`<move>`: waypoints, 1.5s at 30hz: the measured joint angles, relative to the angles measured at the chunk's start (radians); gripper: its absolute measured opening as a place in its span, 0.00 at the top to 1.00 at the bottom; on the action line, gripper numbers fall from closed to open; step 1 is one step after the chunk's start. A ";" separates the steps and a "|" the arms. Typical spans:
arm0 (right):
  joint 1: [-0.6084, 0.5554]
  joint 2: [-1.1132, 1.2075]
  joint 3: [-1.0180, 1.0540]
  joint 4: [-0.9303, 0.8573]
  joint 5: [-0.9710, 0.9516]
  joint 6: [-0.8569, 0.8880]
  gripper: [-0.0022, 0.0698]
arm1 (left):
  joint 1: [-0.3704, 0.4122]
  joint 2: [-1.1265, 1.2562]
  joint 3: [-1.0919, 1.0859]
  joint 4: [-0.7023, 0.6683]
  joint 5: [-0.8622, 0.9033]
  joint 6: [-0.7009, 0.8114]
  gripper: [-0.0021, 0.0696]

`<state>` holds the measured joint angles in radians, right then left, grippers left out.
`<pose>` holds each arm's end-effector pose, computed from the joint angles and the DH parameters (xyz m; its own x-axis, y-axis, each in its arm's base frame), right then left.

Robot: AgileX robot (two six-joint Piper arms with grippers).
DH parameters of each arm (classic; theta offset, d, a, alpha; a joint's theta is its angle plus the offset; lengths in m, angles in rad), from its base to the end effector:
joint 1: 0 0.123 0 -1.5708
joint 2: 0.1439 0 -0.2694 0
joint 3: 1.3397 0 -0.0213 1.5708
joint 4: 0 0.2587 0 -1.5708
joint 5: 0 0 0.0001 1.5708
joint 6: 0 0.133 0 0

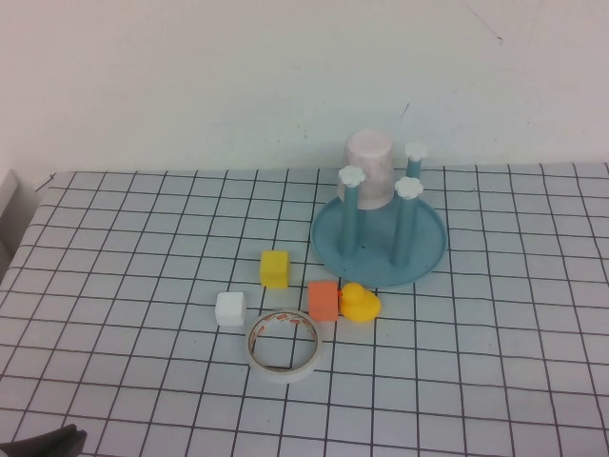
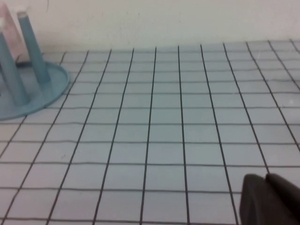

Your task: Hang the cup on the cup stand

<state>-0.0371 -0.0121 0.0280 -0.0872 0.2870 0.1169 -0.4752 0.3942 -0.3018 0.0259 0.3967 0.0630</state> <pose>0.1191 -0.0077 0.1697 -0.2107 0.0411 -0.9767 0.0682 0.9973 0.0272 0.1338 -0.0674 0.2289 -0.3074 0.2558 -0.9166 0.4778 0.8745 0.0838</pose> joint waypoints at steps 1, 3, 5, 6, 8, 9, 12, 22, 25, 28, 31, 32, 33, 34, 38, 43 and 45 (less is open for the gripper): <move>0.002 0.000 -0.002 0.000 0.011 0.000 0.97 | 0.000 0.000 0.000 0.000 0.000 0.000 0.97; 0.004 0.000 -0.002 -0.004 0.023 0.002 0.97 | 0.000 0.000 0.000 0.000 0.000 0.000 0.97; 0.004 0.000 -0.003 -0.008 0.030 0.002 0.97 | 0.000 0.000 0.000 0.000 0.000 0.000 0.97; 0.004 0.000 -0.003 -0.009 0.030 0.002 0.97 | 0.000 0.000 0.000 0.000 0.000 0.000 0.97; 0.004 0.000 -0.003 -0.010 0.032 0.002 0.97 | 0.000 0.000 0.000 0.000 0.000 0.000 0.97; 0.004 0.000 -0.003 -0.010 0.034 0.002 0.97 | 0.000 0.000 0.000 0.000 0.000 0.000 0.97; 0.004 0.000 -0.004 -0.010 0.034 0.002 0.97 | 0.000 0.000 0.000 0.000 0.000 0.000 0.97; 0.004 0.000 -0.004 -0.010 0.034 0.002 0.97 | 0.000 0.000 0.000 0.000 0.000 0.002 0.97; 0.004 0.000 -0.004 -0.010 0.035 0.002 0.97 | 0.000 0.000 0.000 0.000 0.000 0.002 0.97; 0.004 0.000 -0.004 -0.010 0.035 0.002 0.97 | 0.000 0.000 0.000 0.001 0.000 0.002 0.97; 0.004 0.000 -0.004 -0.010 0.035 0.002 0.97 | 0.000 0.000 0.005 0.011 -0.002 0.002 0.97; 0.004 0.000 -0.004 -0.010 0.035 0.002 0.97 | 0.000 -0.003 0.011 0.018 -0.007 0.002 0.97; 0.004 0.000 -0.004 -0.011 0.037 0.002 0.97 | 0.000 -0.008 0.024 0.023 -0.012 0.002 0.97; 0.004 0.000 -0.004 -0.011 0.037 0.002 0.97 | 0.002 -0.019 0.038 0.028 -0.013 0.002 0.97; 0.004 0.000 -0.004 -0.013 0.037 0.002 0.97 | 0.045 -0.109 0.090 0.055 -0.011 0.008 0.97; 0.004 0.000 -0.004 -0.013 0.037 0.002 0.97 | 0.188 -0.292 0.161 0.044 -0.067 -0.017 0.97; 0.004 0.000 -0.004 -0.013 0.037 0.002 0.97 | 0.247 -0.353 0.192 0.044 -0.098 -0.037 0.97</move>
<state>-0.0333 -0.0121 0.0237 -0.0998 0.3238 0.1187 -0.2282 0.0412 -0.1099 0.0699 0.2989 0.0260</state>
